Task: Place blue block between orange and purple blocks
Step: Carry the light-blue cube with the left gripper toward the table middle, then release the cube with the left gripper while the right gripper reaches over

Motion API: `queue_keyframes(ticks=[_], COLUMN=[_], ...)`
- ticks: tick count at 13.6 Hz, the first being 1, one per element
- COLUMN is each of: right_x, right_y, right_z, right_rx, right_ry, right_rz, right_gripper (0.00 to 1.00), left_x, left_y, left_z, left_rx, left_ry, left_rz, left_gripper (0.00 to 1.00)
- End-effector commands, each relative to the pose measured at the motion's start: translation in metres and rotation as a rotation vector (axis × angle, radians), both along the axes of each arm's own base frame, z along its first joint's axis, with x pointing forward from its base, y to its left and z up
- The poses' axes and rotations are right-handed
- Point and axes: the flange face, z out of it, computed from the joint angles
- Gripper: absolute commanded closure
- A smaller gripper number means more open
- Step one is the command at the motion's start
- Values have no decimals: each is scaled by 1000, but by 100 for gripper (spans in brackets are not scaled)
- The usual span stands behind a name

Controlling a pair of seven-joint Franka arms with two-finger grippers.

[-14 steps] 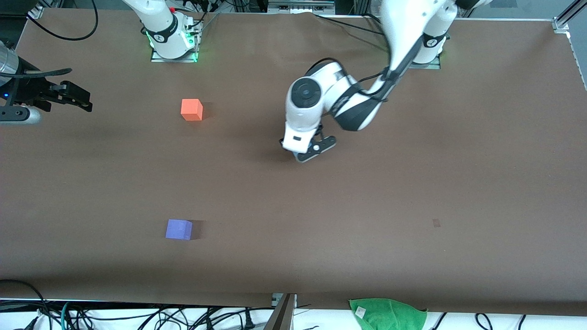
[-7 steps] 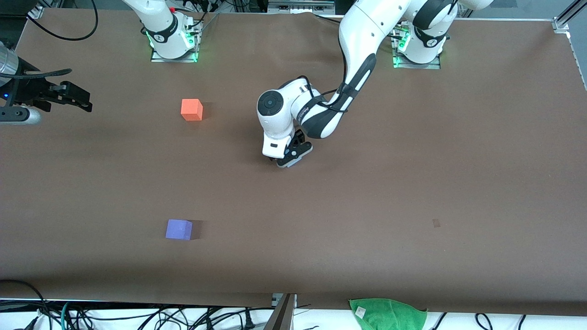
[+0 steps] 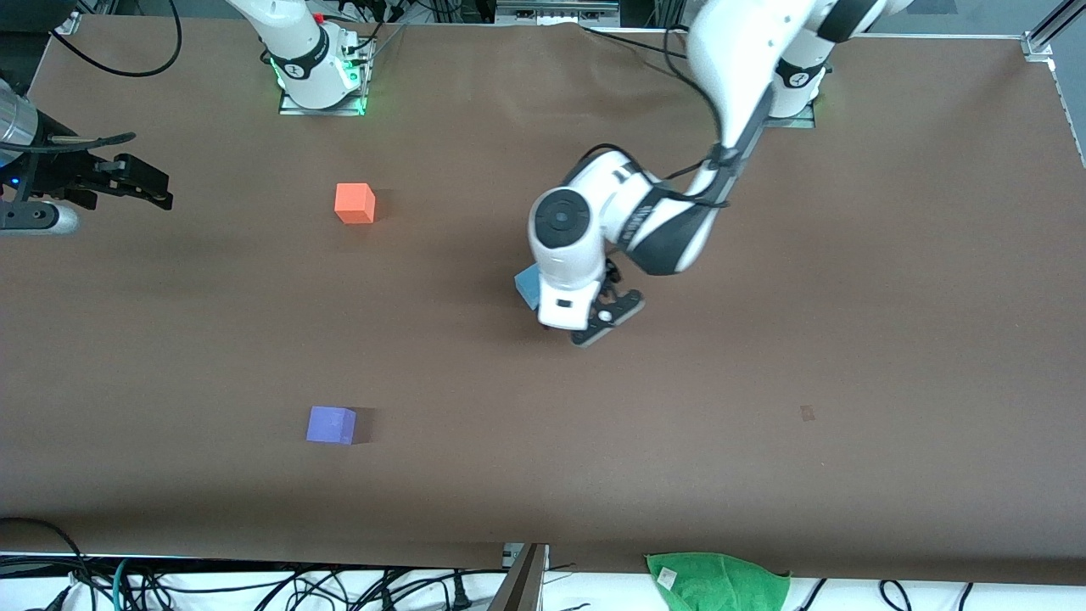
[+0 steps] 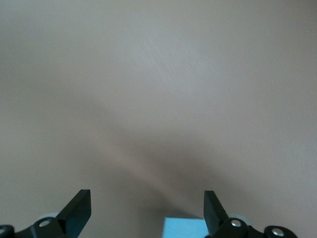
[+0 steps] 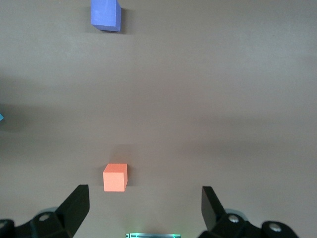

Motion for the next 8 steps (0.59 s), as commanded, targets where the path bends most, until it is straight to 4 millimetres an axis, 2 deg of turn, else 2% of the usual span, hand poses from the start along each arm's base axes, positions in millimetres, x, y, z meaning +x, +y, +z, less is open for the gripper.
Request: queue_keyframes(ticks=[1,2,4,5,7,8], right_x=[13,15,23,25,24,27], right_y=[13,24,54,63,94,105], right_z=[-8,-12,-39,-41,-42,-52], right_rx=[3,-3,-12,-9,-12,-11], right_ry=[-9,-7,36,24,4,11], right_rz=[40,56,95,111,162,181], right_gripper=[0,0,0,0,0,0], left_x=[2,3,-1,-1,-6,-7], left_y=[80,116,193,235,292,322], left_z=[53,64,97,112,129,136], left_rx=[-29,-18,-29,-37,-47,-54], left_ry=[44,64,70,66,65,63], left_rz=[-48,-55,-151,-194,-262,-302], left_gripper=[0,0,0,0,0,0])
